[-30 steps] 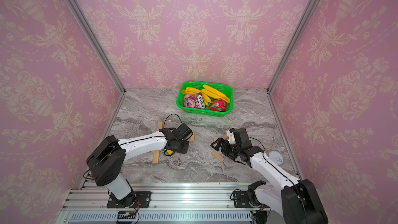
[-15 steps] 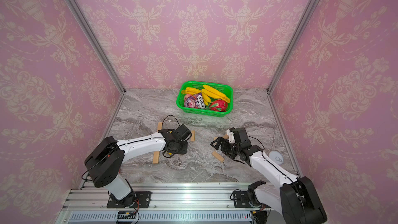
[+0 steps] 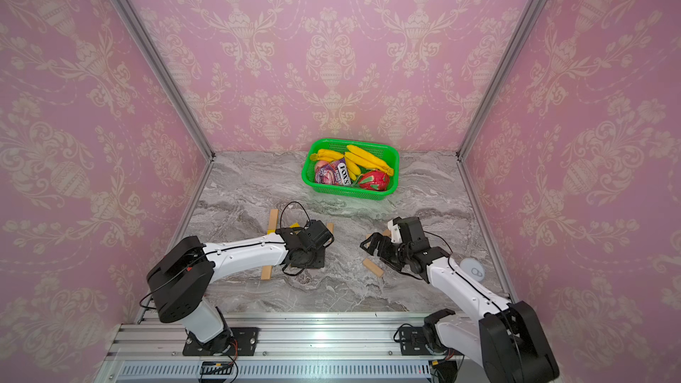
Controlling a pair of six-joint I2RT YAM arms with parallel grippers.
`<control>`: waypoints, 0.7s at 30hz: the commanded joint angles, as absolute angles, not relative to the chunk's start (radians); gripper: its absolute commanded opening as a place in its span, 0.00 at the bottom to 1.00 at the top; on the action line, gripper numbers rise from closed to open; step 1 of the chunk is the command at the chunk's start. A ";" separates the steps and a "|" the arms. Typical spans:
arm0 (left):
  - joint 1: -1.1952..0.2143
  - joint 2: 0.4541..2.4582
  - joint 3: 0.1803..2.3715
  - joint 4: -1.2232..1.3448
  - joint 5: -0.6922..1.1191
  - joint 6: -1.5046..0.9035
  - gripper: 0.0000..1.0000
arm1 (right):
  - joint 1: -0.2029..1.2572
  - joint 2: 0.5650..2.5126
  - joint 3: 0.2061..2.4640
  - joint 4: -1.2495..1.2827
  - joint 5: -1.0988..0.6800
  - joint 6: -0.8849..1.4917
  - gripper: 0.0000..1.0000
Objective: Assemble the letter k with building blocks
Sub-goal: Assemble the building block at the center of the board.
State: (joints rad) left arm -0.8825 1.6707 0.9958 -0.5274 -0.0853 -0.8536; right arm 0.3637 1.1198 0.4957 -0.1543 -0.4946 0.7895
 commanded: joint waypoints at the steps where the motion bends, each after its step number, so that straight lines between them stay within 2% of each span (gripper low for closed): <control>1: -0.896 1.654 0.991 -0.519 -0.099 -0.882 0.20 | 0.371 1.120 0.495 -0.139 -0.499 0.778 1.00; 10: -0.907 1.663 1.039 -0.546 -0.106 -0.865 0.20 | 0.370 1.021 0.468 -0.166 -0.462 0.781 1.00; 21: -0.918 1.645 1.015 -0.544 -0.164 -0.944 0.20 | 0.371 1.075 0.451 -0.095 -0.523 0.782 1.00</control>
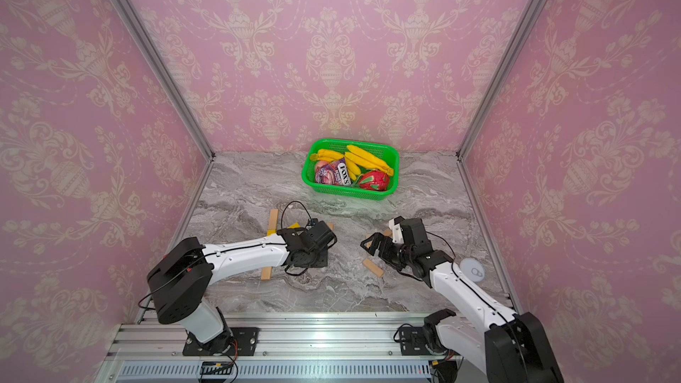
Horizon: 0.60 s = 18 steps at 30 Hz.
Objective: Assemble the letter k with building blocks
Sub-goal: Assemble the building block at the center of the board.
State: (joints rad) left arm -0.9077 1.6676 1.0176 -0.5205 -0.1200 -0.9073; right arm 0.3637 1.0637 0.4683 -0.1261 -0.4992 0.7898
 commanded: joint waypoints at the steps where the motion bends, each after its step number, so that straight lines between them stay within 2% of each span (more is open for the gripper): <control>1: -0.919 1.650 1.017 -0.543 -0.166 -0.949 0.20 | 0.370 1.075 0.451 -0.091 -0.525 0.783 1.00; 18: -0.940 1.790 1.135 -0.572 -0.135 -0.969 0.21 | 0.371 1.079 0.501 -0.059 -0.599 0.837 1.00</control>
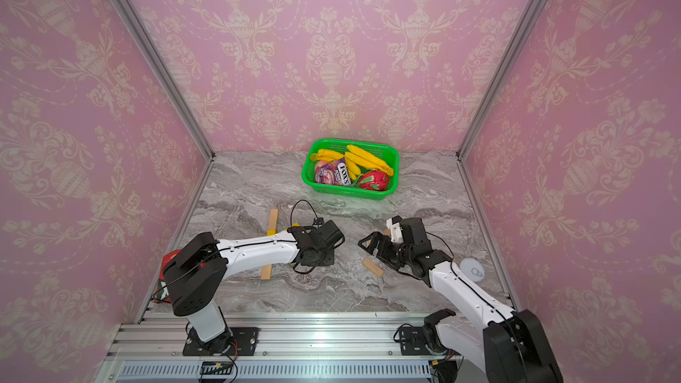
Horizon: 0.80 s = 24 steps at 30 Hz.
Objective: Assemble the letter k with building blocks
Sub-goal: Assemble the building block at the center of the board.
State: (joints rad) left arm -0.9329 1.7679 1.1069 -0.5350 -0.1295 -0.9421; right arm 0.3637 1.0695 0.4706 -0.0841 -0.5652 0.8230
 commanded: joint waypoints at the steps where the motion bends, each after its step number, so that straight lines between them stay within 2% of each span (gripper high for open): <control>1: -0.940 1.796 1.140 -0.572 -0.133 -0.972 0.21 | 0.371 1.085 0.502 -0.054 -0.609 0.839 1.00; 5: -0.943 1.824 1.158 -0.575 -0.129 -0.977 0.21 | 0.370 1.128 0.515 -0.040 -0.661 0.836 1.00; 24: -0.945 1.939 1.273 -0.688 -0.174 -0.978 0.22 | 0.365 1.130 0.524 -0.096 -0.658 0.798 1.00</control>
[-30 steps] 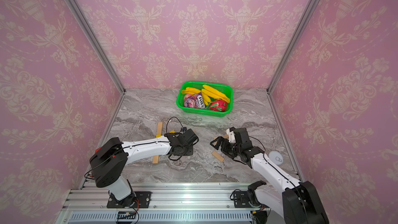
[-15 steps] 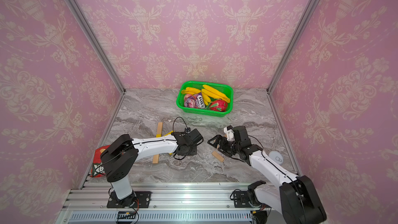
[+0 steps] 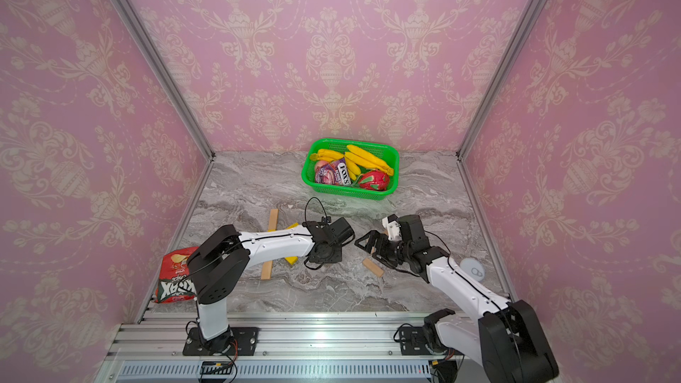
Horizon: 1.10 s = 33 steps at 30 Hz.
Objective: Assemble the letter k with building blocks
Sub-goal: Assemble the building block at the center of the board.
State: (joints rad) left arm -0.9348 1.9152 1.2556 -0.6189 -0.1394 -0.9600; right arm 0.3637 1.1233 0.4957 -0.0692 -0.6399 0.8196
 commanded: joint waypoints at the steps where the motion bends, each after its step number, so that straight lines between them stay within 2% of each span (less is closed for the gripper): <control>1: -0.945 1.940 1.272 -0.689 -0.176 -0.980 0.22 | 0.364 1.129 0.523 -0.097 -0.660 0.795 1.00; 33: -0.943 1.988 1.321 -0.715 -0.190 -0.978 0.23 | 0.341 1.123 0.480 -0.077 -0.671 0.793 1.00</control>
